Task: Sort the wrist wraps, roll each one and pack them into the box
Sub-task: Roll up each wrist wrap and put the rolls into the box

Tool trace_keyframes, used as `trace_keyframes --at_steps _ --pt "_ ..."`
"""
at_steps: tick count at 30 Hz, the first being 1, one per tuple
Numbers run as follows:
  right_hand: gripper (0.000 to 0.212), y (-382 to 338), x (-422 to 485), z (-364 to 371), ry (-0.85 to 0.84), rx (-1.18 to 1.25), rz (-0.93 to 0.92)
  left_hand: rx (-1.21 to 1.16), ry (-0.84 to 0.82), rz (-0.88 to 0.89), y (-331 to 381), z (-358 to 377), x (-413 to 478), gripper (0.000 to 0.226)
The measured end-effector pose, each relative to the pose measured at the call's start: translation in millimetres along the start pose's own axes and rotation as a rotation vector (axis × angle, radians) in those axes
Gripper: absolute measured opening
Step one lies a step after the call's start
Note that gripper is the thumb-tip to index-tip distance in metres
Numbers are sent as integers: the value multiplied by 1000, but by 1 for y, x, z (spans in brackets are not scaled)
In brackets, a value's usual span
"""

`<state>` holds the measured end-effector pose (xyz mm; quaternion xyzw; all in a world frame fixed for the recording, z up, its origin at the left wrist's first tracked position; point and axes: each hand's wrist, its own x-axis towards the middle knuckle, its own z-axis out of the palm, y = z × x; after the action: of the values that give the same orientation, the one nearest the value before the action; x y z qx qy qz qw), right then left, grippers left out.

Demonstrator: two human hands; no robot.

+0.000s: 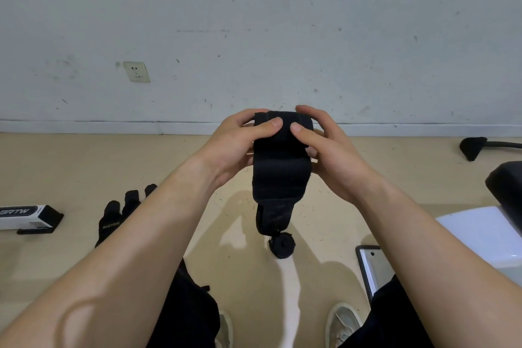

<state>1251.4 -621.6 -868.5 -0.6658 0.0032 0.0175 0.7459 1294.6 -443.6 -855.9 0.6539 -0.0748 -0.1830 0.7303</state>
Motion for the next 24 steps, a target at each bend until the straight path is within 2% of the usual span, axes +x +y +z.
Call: trace_keyframes --at_steps 7,11,15,18,21,24 --pt "24 -1 -1 1 63 -41 -25 75 -46 42 -1 -5 1 38" --pt "11 -1 2 -2 164 -78 -57 133 -63 48 -3 -6 2 38" --pt "17 2 5 -8 334 -133 -23 179 -69 43 -6 -3 2 38" --pt "23 5 8 -16 426 -199 95 158 -40 34 -6 -5 3 37" --pt "28 6 6 -21 389 -312 192 88 13 39 -6 -7 5 36" --pt "27 3 3 -16 238 -319 206 -15 99 30 -8 -6 8 34"
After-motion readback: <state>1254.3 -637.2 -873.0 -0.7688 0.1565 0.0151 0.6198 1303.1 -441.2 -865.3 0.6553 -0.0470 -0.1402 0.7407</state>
